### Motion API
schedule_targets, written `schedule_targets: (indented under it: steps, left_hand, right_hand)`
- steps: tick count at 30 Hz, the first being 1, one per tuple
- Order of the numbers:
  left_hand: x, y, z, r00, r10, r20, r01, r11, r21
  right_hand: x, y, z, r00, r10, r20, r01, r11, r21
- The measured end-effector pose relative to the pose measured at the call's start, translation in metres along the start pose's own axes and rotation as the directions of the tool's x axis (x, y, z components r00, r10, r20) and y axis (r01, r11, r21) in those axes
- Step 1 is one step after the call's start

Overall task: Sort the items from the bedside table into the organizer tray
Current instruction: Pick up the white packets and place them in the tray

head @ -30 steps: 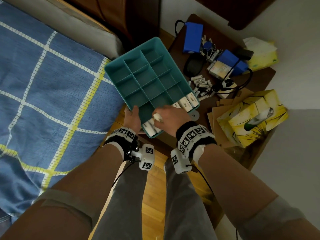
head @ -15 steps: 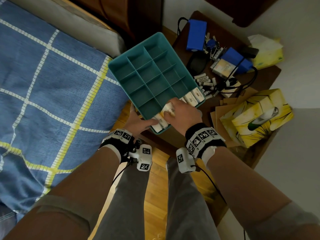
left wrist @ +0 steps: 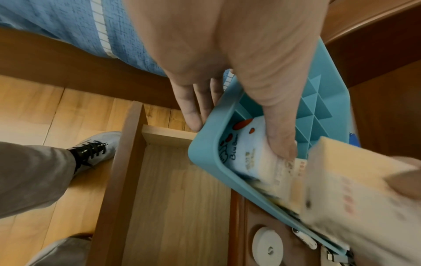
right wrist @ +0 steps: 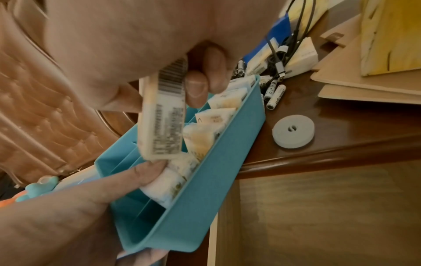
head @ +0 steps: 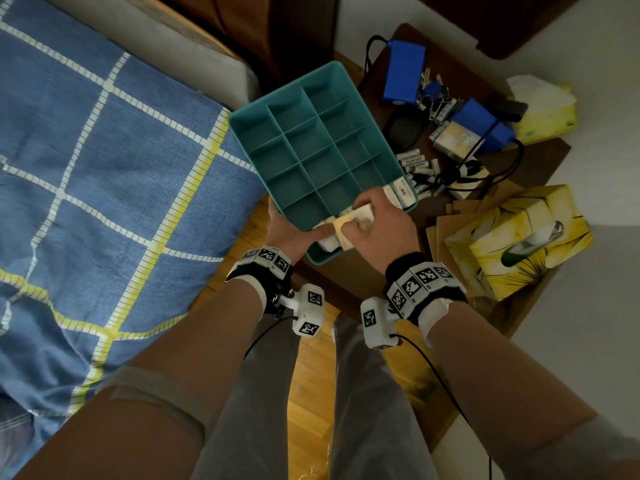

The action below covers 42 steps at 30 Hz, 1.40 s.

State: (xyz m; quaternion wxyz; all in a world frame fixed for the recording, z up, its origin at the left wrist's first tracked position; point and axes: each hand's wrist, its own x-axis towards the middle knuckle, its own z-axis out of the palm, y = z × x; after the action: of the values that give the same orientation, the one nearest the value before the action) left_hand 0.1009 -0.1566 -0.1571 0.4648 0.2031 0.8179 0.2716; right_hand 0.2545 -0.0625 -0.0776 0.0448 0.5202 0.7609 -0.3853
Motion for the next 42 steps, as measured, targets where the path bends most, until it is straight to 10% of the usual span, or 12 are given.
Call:
schedule_targets:
  steps: [4, 11, 23, 42]
  left_hand:
    - [0.012, -0.014, 0.002, 0.998, -0.024, 0.062, 0.022, 0.999, 0.037]
    - [-0.019, 0.027, -0.017, 0.948, -0.264, 0.180, 0.317, 0.844, -0.432]
    - [-0.030, 0.037, -0.025, 0.948, -0.240, 0.208, 0.312, 0.821, -0.477]
    - [-0.033, 0.045, -0.024, 0.939, -0.312, 0.145, 0.342, 0.808, -0.480]
  right_hand:
    - [-0.008, 0.002, 0.001, 0.996, -0.025, 0.090, 0.013, 0.991, 0.130]
    - [-0.018, -0.004, 0.018, 0.986, -0.072, 0.152, 0.031, 0.965, 0.260]
    - [-0.016, -0.020, 0.030, 0.936, -0.330, 0.119, 0.347, 0.923, -0.165]
    - [-0.003, -0.003, 0.030, 0.997, -0.082, 0.007, 0.082, 0.991, -0.108]
